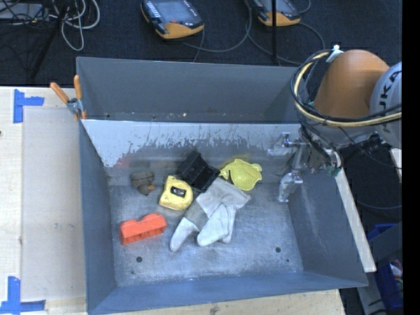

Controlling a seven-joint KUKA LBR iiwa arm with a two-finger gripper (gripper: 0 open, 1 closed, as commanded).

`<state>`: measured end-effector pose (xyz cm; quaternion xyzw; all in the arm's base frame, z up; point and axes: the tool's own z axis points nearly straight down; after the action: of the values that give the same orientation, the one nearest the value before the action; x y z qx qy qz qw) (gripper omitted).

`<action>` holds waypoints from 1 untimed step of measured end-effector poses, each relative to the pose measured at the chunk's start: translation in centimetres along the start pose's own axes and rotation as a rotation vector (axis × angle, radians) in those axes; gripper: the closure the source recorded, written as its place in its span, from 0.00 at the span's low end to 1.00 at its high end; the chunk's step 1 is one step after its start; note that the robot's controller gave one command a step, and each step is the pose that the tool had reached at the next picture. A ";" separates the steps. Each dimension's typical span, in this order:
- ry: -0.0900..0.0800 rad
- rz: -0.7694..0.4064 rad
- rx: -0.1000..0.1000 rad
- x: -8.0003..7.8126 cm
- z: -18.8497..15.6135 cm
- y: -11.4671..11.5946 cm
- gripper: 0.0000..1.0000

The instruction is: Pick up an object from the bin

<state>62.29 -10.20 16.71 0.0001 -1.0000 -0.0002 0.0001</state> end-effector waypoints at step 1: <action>-0.002 -0.114 0.001 2.3 5.0 2.9 0.00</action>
Offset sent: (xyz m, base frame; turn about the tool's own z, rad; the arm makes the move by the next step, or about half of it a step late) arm -0.0447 0.0687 -0.0339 -0.2550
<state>60.03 -7.25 11.66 0.0573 -0.9984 0.0001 -0.0010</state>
